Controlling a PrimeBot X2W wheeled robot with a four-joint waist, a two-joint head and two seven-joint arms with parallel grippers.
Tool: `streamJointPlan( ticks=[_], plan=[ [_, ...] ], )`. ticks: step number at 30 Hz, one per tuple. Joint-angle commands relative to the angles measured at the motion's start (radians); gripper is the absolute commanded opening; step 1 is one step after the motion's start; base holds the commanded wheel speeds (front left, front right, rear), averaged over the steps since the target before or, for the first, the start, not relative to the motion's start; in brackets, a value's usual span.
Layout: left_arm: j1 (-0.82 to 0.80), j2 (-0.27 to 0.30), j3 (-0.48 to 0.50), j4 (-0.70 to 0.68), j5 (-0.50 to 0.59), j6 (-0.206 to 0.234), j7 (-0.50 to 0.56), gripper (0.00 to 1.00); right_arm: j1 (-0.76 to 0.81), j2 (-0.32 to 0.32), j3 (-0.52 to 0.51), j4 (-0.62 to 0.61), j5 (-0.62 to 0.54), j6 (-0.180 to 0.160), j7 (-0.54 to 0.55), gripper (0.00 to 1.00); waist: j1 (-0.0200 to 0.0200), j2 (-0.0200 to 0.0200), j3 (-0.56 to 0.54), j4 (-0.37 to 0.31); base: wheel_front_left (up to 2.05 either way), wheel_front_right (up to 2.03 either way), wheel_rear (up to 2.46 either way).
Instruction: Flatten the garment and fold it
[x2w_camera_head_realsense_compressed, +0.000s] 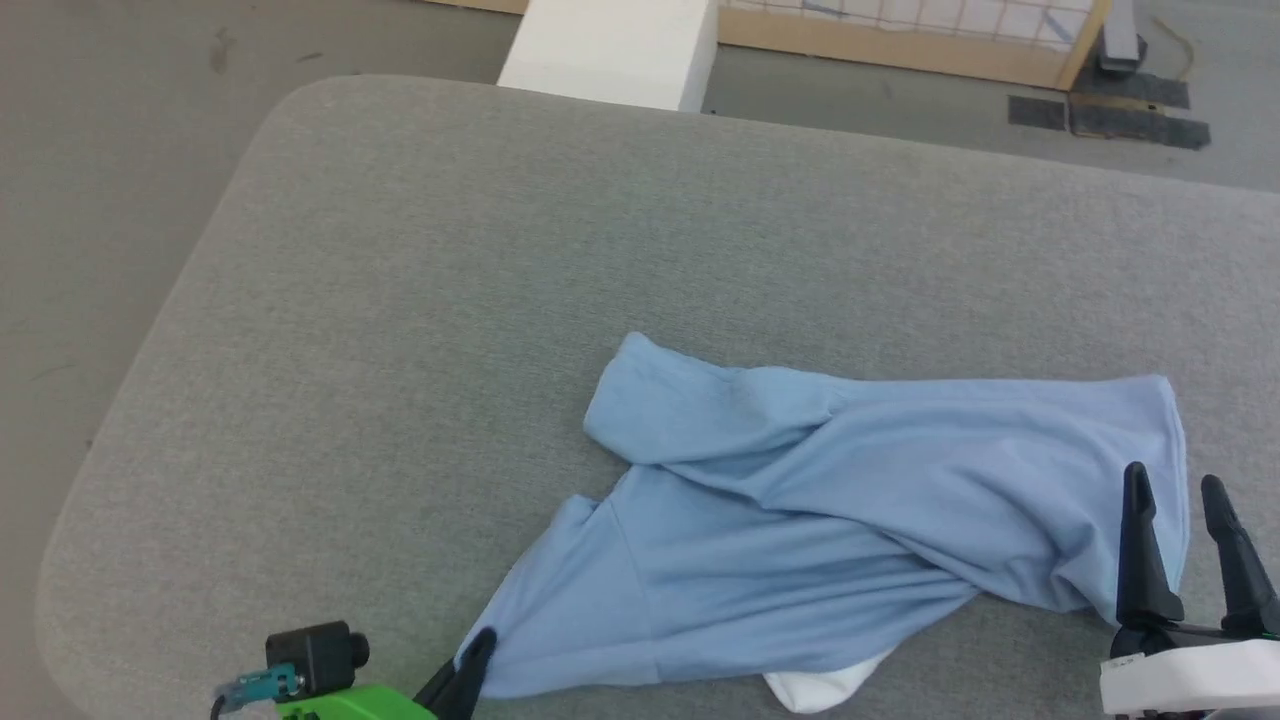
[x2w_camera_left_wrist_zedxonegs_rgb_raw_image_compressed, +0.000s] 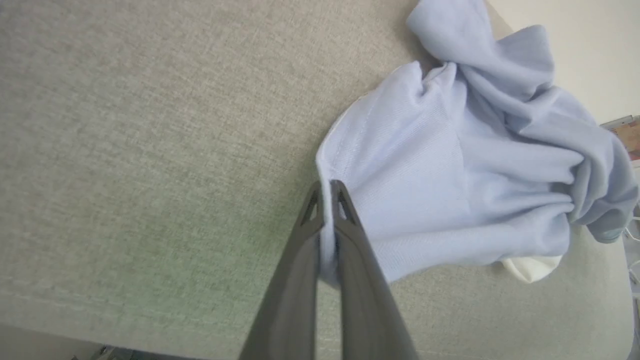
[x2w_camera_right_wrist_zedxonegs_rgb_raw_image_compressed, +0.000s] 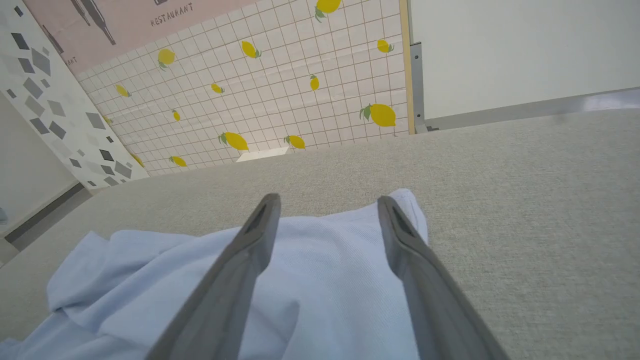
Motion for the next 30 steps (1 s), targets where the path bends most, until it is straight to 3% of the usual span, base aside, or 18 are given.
streamJointPlan(
  ticks=[1,2,5,8,10,15,20,26,30],
  plan=[
    [-0.017,-0.005,0.007,-0.013,0.001,0.002,-0.008,0.95,0.007,0.0,0.001,0.002,0.003,-0.001,0.004,1.0,0.0,0.0,-0.014,0.016,0.0,0.0,0.0],
    [-0.029,-0.004,0.012,-0.022,0.009,0.006,-0.014,1.0,0.006,0.0,0.002,0.003,0.004,-0.001,0.005,1.0,0.0,0.0,-0.016,0.018,0.0,0.0,0.0],
    [-0.068,0.025,0.017,-0.067,0.035,0.011,0.003,1.0,0.003,0.0,0.008,0.009,0.007,-0.001,0.005,1.0,0.0,0.0,-0.025,0.02,0.0,0.0,0.0],
    [-0.122,0.09,0.039,-0.143,0.068,0.023,0.036,1.0,0.001,0.0,0.015,0.017,0.015,-0.001,0.002,1.0,0.0,0.0,-0.029,0.011,0.0,0.0,0.0],
    [-0.197,0.163,0.056,-0.221,0.124,0.045,0.083,1.0,-0.002,0.0,0.012,0.026,0.023,-0.001,-0.005,1.0,0.0,0.0,-0.026,-0.003,0.0,0.0,0.0],
    [-0.377,0.193,-0.008,-0.245,0.257,0.031,0.184,1.0,-0.012,0.0,0.019,0.039,0.029,-0.001,-0.015,1.0,0.0,0.0,-0.004,-0.027,0.0,0.0,0.0],
    [-0.592,0.09,-0.139,-0.121,0.367,-0.041,0.296,1.0,-0.037,0.0,0.031,0.037,0.026,-0.001,-0.017,1.0,0.0,0.0,0.043,-0.065,0.0,0.0,0.0],
    [-0.742,-0.05,-0.266,0.097,0.408,-0.141,0.389,1.0,-0.065,0.0,0.034,0.028,0.021,-0.001,-0.016,1.0,0.0,0.0,0.105,-0.129,0.0,0.0,0.0],
    [-0.789,-0.081,-0.31,0.226,0.419,-0.191,0.424,1.0,-0.08,0.0,0.031,0.004,0.021,-0.001,-0.017,1.0,0.0,0.0,0.138,-0.177,0.0,0.0,0.0]
  ],
)
